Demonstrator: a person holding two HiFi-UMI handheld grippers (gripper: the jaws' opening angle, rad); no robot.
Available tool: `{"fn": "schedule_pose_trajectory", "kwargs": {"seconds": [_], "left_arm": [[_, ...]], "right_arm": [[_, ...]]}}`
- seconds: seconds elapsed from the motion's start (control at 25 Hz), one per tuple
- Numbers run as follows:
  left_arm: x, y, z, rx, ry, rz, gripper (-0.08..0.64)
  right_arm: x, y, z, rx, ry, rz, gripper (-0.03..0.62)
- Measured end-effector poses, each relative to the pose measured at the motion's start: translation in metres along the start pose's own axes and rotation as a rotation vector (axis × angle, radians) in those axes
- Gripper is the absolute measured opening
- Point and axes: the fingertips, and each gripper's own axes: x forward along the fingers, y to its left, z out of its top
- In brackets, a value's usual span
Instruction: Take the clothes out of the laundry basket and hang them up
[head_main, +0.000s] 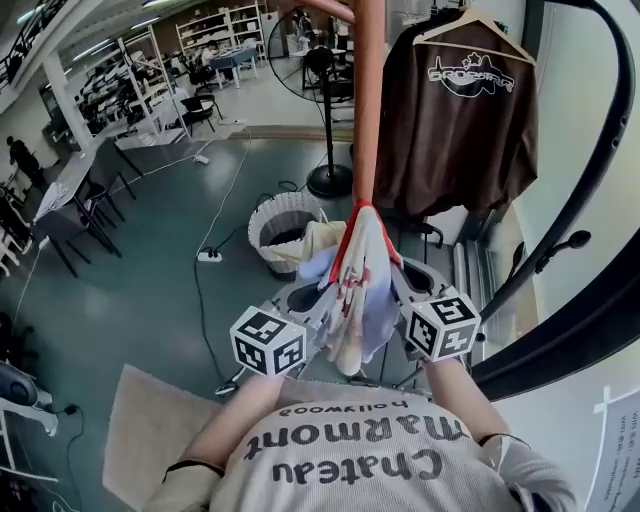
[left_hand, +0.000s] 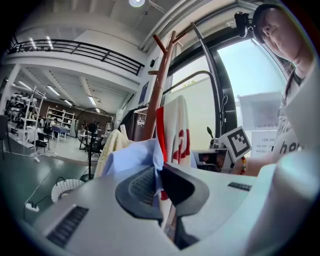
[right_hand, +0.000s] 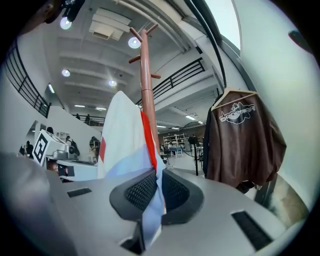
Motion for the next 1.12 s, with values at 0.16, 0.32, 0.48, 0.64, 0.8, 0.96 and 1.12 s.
{"fn": "schedule_pose_trajectory", "kwargs": {"seconds": [0.16,0.32,0.48,0.64,0.8,0.96,1.12], "left_arm": [[0.002,-0.007,-0.001,-0.089,-0.06,-0.037,0.021],[-0.006,-0.011,0.002,-0.15,-0.137,-0.091,0.023],[-0.017,-0.016,0.007,-0.118,-0.188,-0.093,0.023],[-0.035,-0.019,0.009,-0.106,-0.219,-0.095,0.023],[-0.052,-0.022,0.017,-0.082,-0.229,-0.092,0.02],[-0.074,-0.032,0.015,-0.086,-0.197,-0.097,0.011],[-0.101,-0.033,0.016,-0.096,-0.195,-0.101,0.011]], "right_arm": [[0.003,0.007,-0.004,0.054,-0.032,0.039,0.041],[0.005,0.019,-0.006,0.08,-0.026,0.067,0.043],[-0.001,0.016,-0.005,0.058,-0.024,0.013,0.044],[-0.011,0.014,-0.005,0.021,-0.047,-0.048,0.044],[-0.02,0.016,-0.004,0.069,-0.049,-0.077,0.097],[-0.039,0.023,-0.007,0.155,-0.044,-0.139,0.105],[-0.052,0.04,-0.03,0.205,0.045,-0.162,0.121]]}}
